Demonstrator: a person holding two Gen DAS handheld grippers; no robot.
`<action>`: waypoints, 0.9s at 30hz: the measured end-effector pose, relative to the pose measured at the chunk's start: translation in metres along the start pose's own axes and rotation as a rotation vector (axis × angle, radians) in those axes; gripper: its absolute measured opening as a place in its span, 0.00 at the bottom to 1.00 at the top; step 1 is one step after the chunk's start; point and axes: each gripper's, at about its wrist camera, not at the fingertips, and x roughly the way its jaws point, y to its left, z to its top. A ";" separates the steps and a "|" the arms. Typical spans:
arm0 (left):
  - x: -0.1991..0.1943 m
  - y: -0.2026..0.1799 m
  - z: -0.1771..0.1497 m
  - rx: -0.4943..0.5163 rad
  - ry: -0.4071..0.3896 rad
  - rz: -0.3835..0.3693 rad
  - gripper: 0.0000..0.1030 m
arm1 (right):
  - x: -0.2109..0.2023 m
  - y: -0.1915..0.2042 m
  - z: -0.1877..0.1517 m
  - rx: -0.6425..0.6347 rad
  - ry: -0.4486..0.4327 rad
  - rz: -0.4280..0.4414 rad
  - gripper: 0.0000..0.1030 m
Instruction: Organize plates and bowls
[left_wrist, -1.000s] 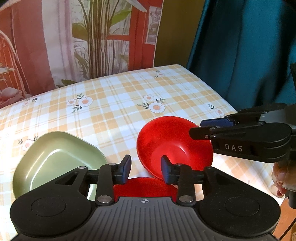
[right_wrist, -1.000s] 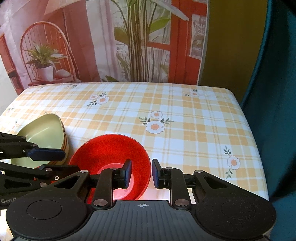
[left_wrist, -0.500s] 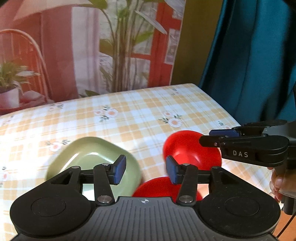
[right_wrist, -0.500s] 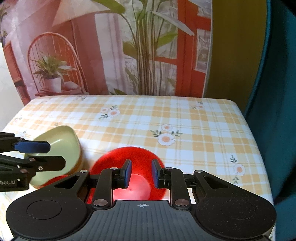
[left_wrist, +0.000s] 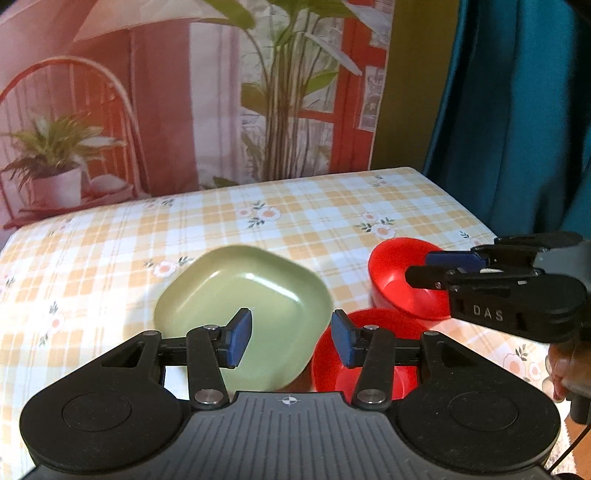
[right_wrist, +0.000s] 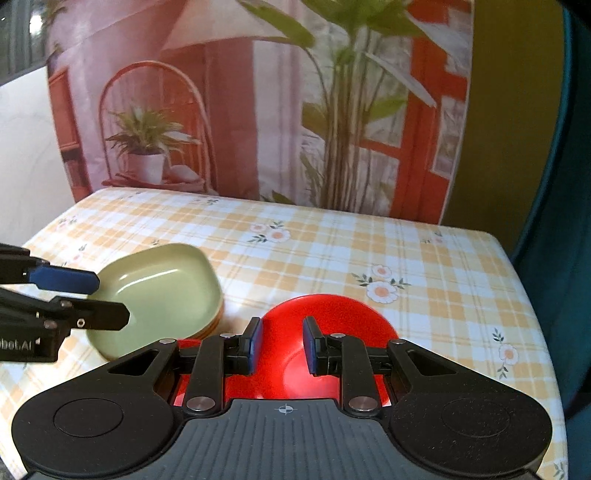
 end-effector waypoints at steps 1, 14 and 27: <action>-0.002 0.003 -0.004 -0.018 0.002 0.001 0.48 | -0.002 0.003 -0.003 0.002 -0.003 0.000 0.21; -0.001 0.002 -0.036 -0.086 0.057 -0.049 0.48 | -0.020 0.016 -0.052 0.139 0.004 0.010 0.22; 0.015 -0.002 -0.047 -0.128 0.084 -0.126 0.47 | -0.017 0.013 -0.054 0.162 0.009 -0.003 0.25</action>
